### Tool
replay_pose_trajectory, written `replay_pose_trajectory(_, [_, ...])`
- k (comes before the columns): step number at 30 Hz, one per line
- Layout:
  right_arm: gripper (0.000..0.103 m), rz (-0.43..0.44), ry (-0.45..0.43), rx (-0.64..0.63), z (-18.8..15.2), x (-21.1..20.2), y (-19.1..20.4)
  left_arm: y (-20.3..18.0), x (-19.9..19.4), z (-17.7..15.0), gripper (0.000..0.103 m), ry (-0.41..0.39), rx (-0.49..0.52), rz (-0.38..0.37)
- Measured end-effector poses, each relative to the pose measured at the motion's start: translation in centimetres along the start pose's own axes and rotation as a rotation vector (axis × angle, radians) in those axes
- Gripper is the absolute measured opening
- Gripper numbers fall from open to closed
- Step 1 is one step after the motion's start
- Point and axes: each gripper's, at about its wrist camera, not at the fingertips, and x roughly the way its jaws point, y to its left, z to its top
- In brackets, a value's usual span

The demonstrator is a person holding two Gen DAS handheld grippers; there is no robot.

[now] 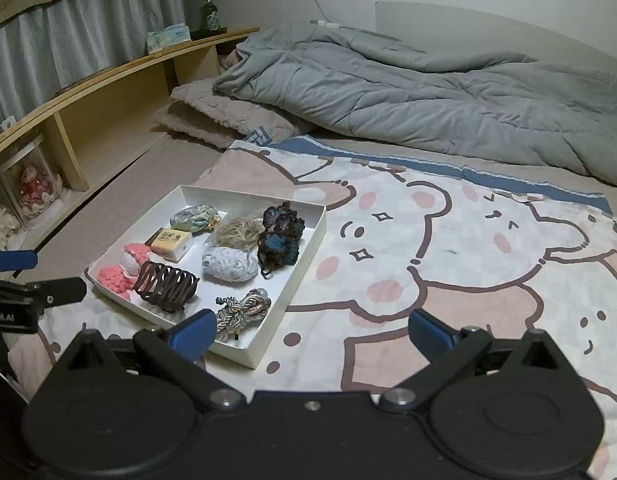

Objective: Organize objects

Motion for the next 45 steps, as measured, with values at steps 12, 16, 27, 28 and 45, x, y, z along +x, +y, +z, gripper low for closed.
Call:
replay_pose_trajectory(12, [0.103,0.009,0.016,-0.012,0.02,0.32,0.30,-0.19,0.34,0.03,0.103,0.015,-0.003,-0.005])
replay_pose_trajectory(16, [0.103,0.006,0.013,-0.013,0.02,0.25,0.26,-0.02,0.34,0.00,0.103,0.020,-0.009,-0.008])
replay_pose_trajectory(27, [0.103,0.004,0.010,-0.013,0.15,0.14,0.11,0.20,0.40,0.05,0.103,0.025,-0.018,-0.009])
replay_pose_trajectory(28, [0.103,0.004,0.011,-0.013,0.17,0.11,0.08,0.21,0.40,0.05,0.103,0.025,-0.018,-0.010])
replay_pose_trajectory(45, [0.103,0.007,0.009,-0.015,0.10,0.07,0.07,0.23,0.55,-0.08,0.103,0.035,-0.023,-0.010])
